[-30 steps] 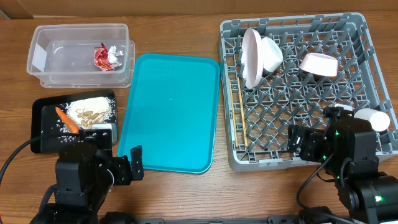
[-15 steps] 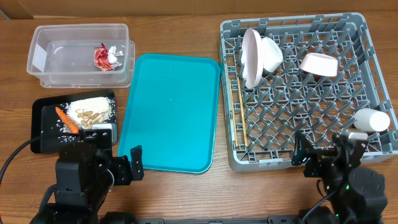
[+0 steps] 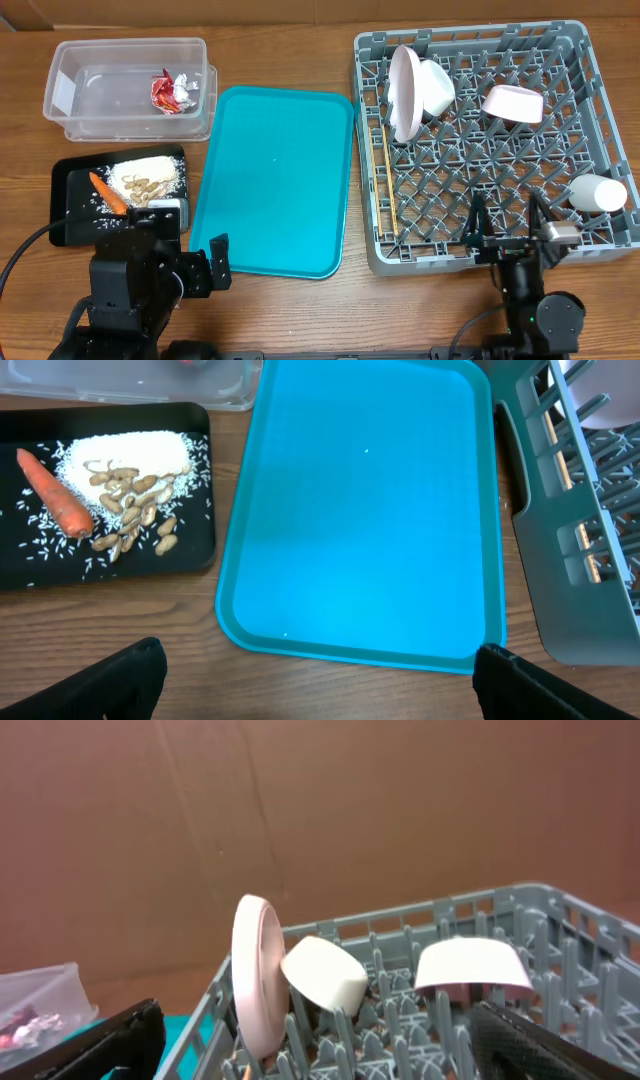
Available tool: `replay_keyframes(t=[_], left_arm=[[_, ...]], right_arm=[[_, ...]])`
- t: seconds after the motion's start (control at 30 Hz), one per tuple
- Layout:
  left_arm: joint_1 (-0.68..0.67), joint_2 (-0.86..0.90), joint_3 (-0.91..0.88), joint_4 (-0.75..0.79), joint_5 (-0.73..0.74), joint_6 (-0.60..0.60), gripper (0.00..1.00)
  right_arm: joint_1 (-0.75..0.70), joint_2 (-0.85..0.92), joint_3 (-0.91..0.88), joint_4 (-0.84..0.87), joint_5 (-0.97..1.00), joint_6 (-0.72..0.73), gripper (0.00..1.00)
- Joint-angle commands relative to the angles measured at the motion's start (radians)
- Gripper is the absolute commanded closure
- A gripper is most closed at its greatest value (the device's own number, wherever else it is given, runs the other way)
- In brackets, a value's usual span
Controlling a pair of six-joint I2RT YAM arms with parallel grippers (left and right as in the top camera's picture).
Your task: Sort waste into correct bins and load items into the dishwasher
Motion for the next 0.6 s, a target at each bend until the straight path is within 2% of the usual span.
replay_keyframes(t=[0.0, 0.07, 0.17, 0.57], left_arm=[[0.004, -0.003, -0.005, 0.004, -0.010, -0.018, 0.00], [0.004, -0.003, -0.005, 0.004, -0.010, -0.017, 0.00], [0.004, -0.003, -0.005, 0.004, -0.010, -0.018, 0.00], [0.004, -0.003, -0.005, 0.004, -0.010, -0.017, 0.00]], right_arm=[[-0.003, -0.012, -0.091, 0.092, -0.016, -0.063, 0.00], [-0.003, -0.012, -0.096, 0.031, -0.060, -0.134, 0.00], [-0.005, -0.012, -0.096, -0.047, -0.058, -0.161, 0.00], [-0.004, -0.011, -0.096, -0.044, -0.052, -0.164, 0.00]])
